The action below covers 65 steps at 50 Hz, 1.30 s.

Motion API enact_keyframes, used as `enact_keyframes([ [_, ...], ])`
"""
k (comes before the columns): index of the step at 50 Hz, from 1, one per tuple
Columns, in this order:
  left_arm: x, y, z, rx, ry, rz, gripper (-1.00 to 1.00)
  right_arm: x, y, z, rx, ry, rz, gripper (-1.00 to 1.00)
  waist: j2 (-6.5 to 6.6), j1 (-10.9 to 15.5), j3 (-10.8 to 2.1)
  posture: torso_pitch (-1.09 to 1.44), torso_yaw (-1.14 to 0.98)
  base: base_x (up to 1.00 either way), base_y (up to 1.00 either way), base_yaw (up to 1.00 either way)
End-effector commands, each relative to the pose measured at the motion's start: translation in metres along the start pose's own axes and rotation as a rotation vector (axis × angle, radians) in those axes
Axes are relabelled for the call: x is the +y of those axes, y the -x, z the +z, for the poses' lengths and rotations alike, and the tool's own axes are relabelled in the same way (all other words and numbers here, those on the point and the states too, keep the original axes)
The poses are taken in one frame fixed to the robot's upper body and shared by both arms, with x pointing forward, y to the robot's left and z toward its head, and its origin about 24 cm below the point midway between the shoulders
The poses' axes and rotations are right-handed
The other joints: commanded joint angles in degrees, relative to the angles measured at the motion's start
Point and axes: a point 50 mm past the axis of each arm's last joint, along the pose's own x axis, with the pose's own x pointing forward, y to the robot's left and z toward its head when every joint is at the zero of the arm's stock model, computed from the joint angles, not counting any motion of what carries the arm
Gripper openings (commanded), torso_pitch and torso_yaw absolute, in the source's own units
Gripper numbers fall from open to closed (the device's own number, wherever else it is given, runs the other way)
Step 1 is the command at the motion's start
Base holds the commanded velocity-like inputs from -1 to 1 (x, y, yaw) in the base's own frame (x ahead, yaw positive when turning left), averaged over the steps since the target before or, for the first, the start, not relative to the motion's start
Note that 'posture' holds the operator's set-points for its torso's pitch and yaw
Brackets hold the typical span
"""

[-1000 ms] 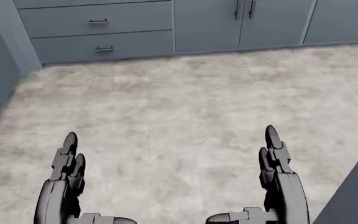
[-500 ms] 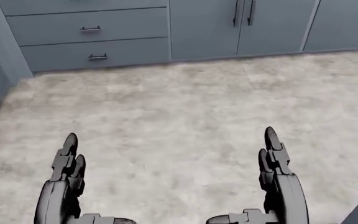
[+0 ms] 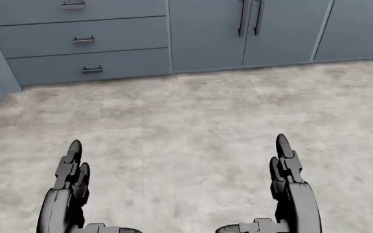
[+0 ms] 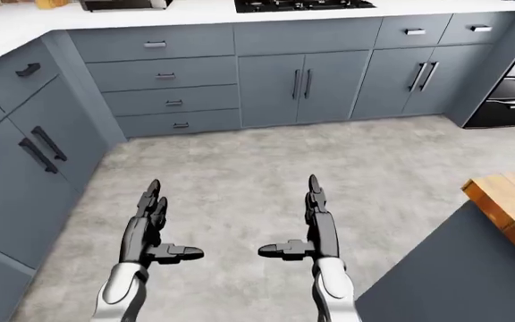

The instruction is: Navigate to the shelves.

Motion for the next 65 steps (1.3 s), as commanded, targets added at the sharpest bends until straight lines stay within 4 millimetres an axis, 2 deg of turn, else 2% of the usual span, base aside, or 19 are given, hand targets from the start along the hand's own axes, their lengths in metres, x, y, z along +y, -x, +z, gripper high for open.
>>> enact_keyframes([
  [1,0.0018,-0.0028,0.0165,-0.086,-0.007,0.006,1.00,0.0046,-0.0031,0.0177,-0.092,-0.001,0.021,1.00,0.11,0.08,-0.48,0.00,0.00,0.20,0.00,0.00],
  [4,0.0018,-0.0028,0.0165,-0.086,-0.007,0.006,1.00,0.0048,-0.0026,0.0185,-0.092,0.000,0.021,1.00,4.26,-0.08,-1.48,0.00,0.00,0.20,0.00,0.00],
  [7,0.0018,-0.0028,0.0165,-0.086,-0.007,0.006,1.00,0.0046,-0.0030,0.0178,-0.092,-0.001,0.022,1.00,3.64,0.66,-0.94,0.00,0.00,0.20,0.00,0.00],
  [14,0.0018,-0.0028,0.0165,-0.086,-0.007,0.006,1.00,0.0051,-0.0023,0.0185,-0.092,0.000,0.022,1.00,0.22,1.65,-0.94,0.00,0.00,0.20,0.00,0.00],
  [16,0.0018,-0.0028,0.0165,-0.086,-0.007,0.006,1.00,0.0052,-0.0022,0.0188,-0.092,-0.001,0.022,1.00,-1.68,1.81,-1.06,0.00,0.00,0.20,0.00,0.00],
  [18,0.0018,-0.0028,0.0165,-0.086,-0.007,0.006,1.00,0.0050,-0.0029,0.0179,-0.091,-0.001,0.022,1.00,-5.29,1.61,-2.17,0.00,0.00,0.20,0.00,0.00],
  [19,0.0018,-0.0028,0.0165,-0.086,-0.007,0.006,1.00,0.0052,-0.0022,0.0186,-0.092,-0.001,0.022,1.00,-2.61,0.89,-1.54,0.00,0.00,0.20,0.00,0.00],
  [21,0.0018,-0.0028,0.0165,-0.086,-0.007,0.006,1.00,0.0050,-0.0025,0.0186,-0.091,-0.002,0.021,1.00,-3.46,0.65,-1.23,0.00,0.00,0.20,0.00,0.00],
  [27,0.0018,-0.0028,0.0165,-0.086,-0.007,0.006,1.00,0.0045,-0.0032,0.0176,-0.090,-0.004,0.018,1.00,-0.63,0.19,-0.67,0.00,0.00,0.20,0.00,0.00],
  [31,0.0018,-0.0028,0.0165,-0.086,-0.007,0.006,1.00,0.0045,-0.0033,0.0175,-0.090,-0.003,0.019,1.00,4.36,-0.08,-1.57,0.00,0.00,0.20,0.00,0.00],
  [40,0.0018,-0.0028,0.0165,-0.086,-0.007,0.006,1.00,0.0053,-0.0022,0.0187,-0.091,0.000,0.021,1.00,0.85,1.52,-0.99,0.00,0.00,0.20,0.00,0.00],
  [43,0.0018,-0.0028,0.0165,-0.086,-0.007,0.006,1.00,0.0053,-0.0022,0.0184,-0.092,0.000,0.022,1.00,-1.79,1.80,-1.11,0.00,0.00,0.20,0.00,0.00],
  [45,0.0018,-0.0028,0.0165,-0.086,-0.007,0.006,1.00,0.0051,-0.0026,0.0179,-0.092,0.000,0.022,1.00,-5.51,1.54,-2.20,0.00,0.00,0.20,0.00,0.00],
  [46,0.0018,-0.0028,0.0165,-0.086,-0.007,0.006,1.00,0.0052,-0.0024,0.0179,-0.092,0.000,0.022,1.00,-2.52,0.74,-1.53,0.00,0.00,0.20,0.00,0.00],
  [48,0.0018,-0.0028,0.0165,-0.086,-0.007,0.006,1.00,0.0054,-0.0017,0.0186,-0.092,0.001,0.023,1.00,-3.52,0.54,-1.21,0.00,0.00,0.20,0.00,0.00],
  [53,0.0018,-0.0028,0.0165,-0.086,-0.007,0.006,1.00,0.0052,-0.0023,0.0185,-0.092,0.001,0.023,1.00,-1.22,0.26,-0.84,0.00,0.00,0.20,0.00,0.00],
  [56,0.0018,-0.0028,0.0165,-0.086,-0.007,0.006,1.00,0.0051,-0.0024,0.0182,-0.092,0.001,0.023,1.00,1.30,-0.04,-0.68,0.00,0.00,0.20,0.00,0.00],
  [58,0.0018,-0.0028,0.0165,-0.086,-0.007,0.006,1.00,0.0049,-0.0026,0.0182,-0.092,0.000,0.022,1.00,4.68,-0.05,-1.67,0.00,0.00,0.20,0.00,0.00],
  [65,0.0018,-0.0028,0.0165,-0.086,-0.007,0.006,1.00,0.0049,-0.0021,0.0189,-0.091,-0.001,0.020,1.00,1.90,1.42,-1.30,0.00,0.00,0.20,0.00,0.00],
])
